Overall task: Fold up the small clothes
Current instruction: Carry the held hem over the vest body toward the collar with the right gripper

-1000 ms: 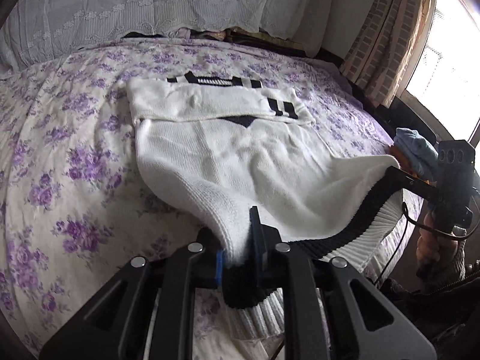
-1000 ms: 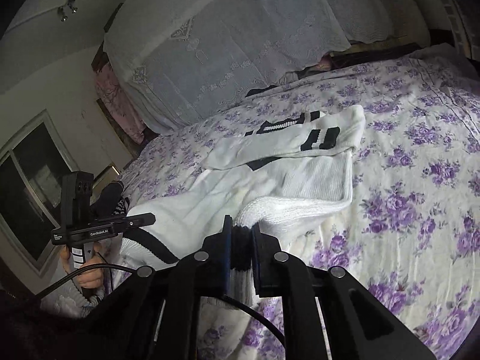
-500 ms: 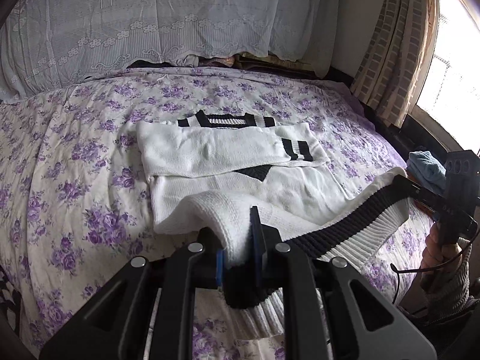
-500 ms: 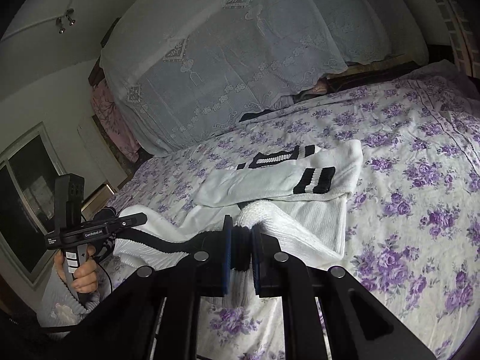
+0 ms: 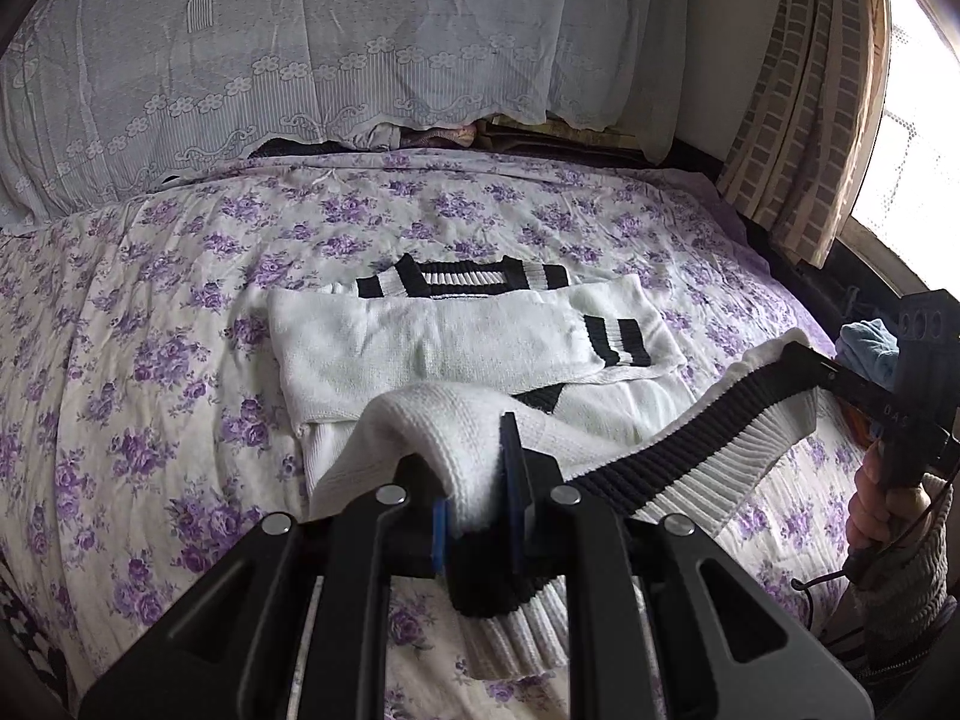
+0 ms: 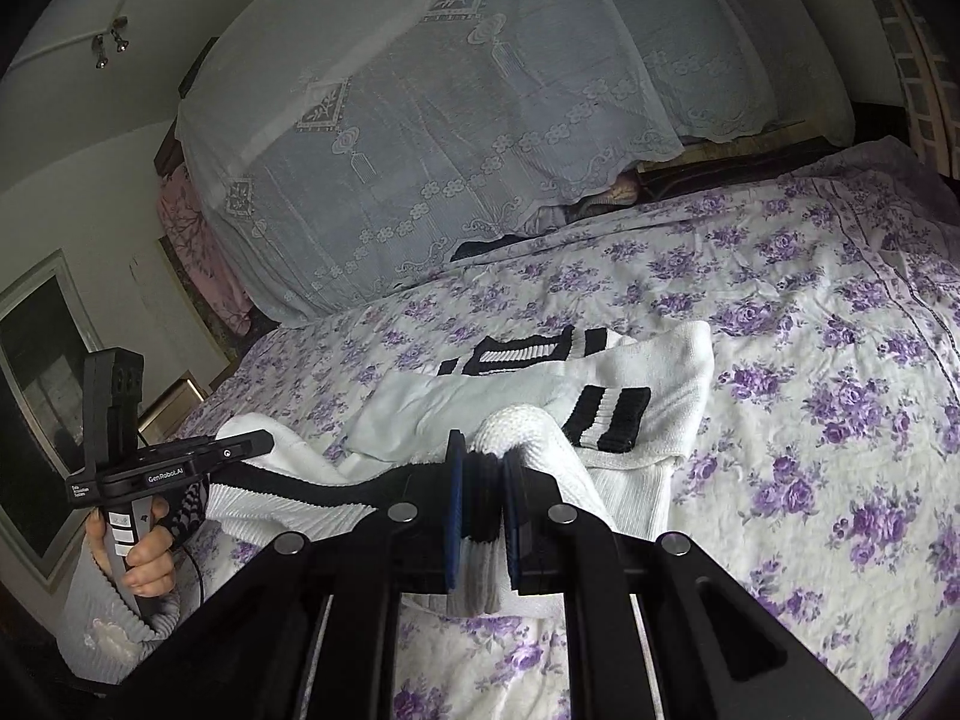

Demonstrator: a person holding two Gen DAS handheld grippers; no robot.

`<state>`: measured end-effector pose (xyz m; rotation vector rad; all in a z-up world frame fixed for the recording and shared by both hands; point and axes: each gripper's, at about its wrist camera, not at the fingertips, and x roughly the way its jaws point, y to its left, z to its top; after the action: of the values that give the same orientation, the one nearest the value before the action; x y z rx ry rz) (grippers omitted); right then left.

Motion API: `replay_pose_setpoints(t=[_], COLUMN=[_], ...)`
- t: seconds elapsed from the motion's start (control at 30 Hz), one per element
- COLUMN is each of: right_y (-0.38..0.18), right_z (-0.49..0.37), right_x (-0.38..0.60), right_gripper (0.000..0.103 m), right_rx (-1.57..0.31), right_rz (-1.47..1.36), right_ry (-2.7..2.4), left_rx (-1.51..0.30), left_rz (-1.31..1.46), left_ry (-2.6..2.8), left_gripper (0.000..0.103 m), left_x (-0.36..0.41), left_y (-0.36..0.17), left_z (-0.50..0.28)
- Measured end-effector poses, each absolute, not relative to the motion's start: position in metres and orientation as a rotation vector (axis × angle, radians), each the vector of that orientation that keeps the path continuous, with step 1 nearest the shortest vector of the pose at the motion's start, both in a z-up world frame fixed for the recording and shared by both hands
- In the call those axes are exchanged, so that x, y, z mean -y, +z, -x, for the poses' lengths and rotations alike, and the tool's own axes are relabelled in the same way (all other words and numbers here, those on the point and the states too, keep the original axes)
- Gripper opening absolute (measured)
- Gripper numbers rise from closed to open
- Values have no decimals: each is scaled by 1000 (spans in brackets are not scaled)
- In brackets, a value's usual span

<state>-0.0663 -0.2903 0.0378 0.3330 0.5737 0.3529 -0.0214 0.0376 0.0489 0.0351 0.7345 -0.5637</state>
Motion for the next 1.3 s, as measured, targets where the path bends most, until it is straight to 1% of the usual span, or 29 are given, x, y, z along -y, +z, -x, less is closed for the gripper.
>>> replay_pose_setpoints(t=[0.6, 0.77, 0.97, 1.1, 1.23, 1.3], right_y=[50, 46, 28, 9, -17, -39], right_z=[-14, -44, -84, -111, -141, -158], right_x=[292, 292, 296, 299, 302, 303], right_gripper=[12, 12, 12, 12, 12, 12], right_rx=[-555, -561, -592, -623, -667, -714], right_rz=[-341, -353, -394, -426, -451, -466], right_ry=[315, 299, 275, 246, 200, 173], left_rx=[-736, -752, -780, -803, -846, -904], left_rz=[38, 60, 92, 99, 130, 168], left_ry=[-522, -507, -486, -464, -421, -397], left_gripper=[14, 14, 14, 14, 16, 17], left_x=[-36, -34, -31, -25, -21, -21], left_y=[55, 53, 44, 29, 1, -24], left_z=[-54, -82, -117, -141, -171, -189])
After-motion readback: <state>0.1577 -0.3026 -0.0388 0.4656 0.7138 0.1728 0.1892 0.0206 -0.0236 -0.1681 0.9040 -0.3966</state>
